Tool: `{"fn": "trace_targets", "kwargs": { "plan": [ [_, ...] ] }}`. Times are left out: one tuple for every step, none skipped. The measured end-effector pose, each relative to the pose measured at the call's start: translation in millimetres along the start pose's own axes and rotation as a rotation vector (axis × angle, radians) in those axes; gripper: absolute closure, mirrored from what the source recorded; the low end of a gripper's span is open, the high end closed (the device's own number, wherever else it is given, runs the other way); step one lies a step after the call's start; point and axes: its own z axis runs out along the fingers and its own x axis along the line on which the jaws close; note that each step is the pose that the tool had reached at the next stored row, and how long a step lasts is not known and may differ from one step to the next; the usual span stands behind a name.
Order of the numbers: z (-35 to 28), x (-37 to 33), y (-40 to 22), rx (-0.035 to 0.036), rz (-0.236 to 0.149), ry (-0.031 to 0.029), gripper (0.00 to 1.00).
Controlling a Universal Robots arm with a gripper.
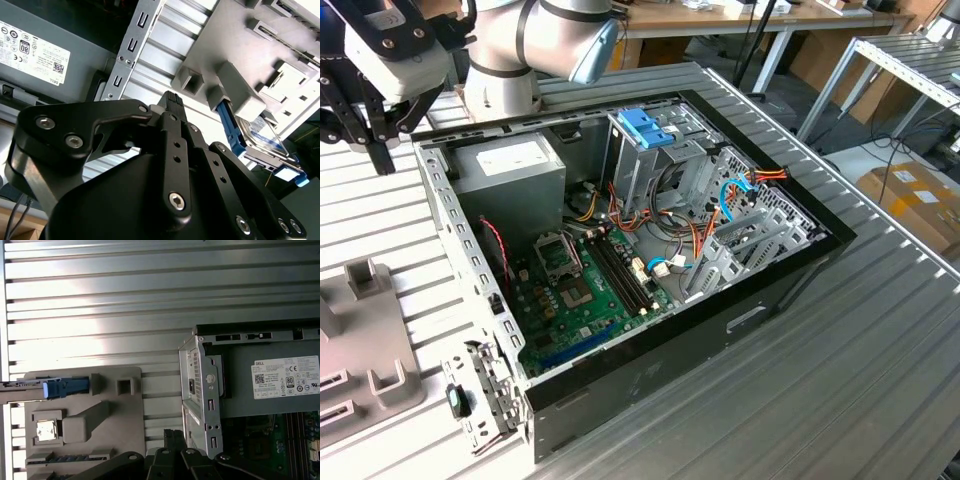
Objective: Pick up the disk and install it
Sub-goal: 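Reach for the disk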
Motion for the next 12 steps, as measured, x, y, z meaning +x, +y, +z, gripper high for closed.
{"fn": "trace_targets", "kwargs": {
  "plan": [
    [0.0,0.2,0.0,0.0000,0.000,0.0000,0.89],
    [0.0,0.5,0.0,0.0000,0.000,0.0000,0.89],
    [0.0,0.9,-0.1,0.0000,0.000,0.0000,0.89],
    [-0.1,1.1,-0.1,0.0000,0.000,0.0000,0.89],
    [-0.1,1.4,-0.1,0.0000,0.000,0.0001,0.89],
    [-0.1,1.8,-0.1,0.0000,0.000,0.0000,0.89],
    [-0.1,2.2,-0.2,0.0000,0.000,0.0000,0.89],
    [-0.1,2.4,-0.2,0.0000,0.000,0.0000,0.89],
    [-0.1,2.8,-0.2,0.0001,0.000,0.0001,0.89],
    [-0.1,3.1,-0.2,0.0000,0.000,0.0000,0.89],
    [-0.1,3.7,-0.3,0.0000,0.000,0.0000,0.89],
    [-0.1,4.2,-0.3,0.0000,0.000,0.0000,0.89]
  ]
}}
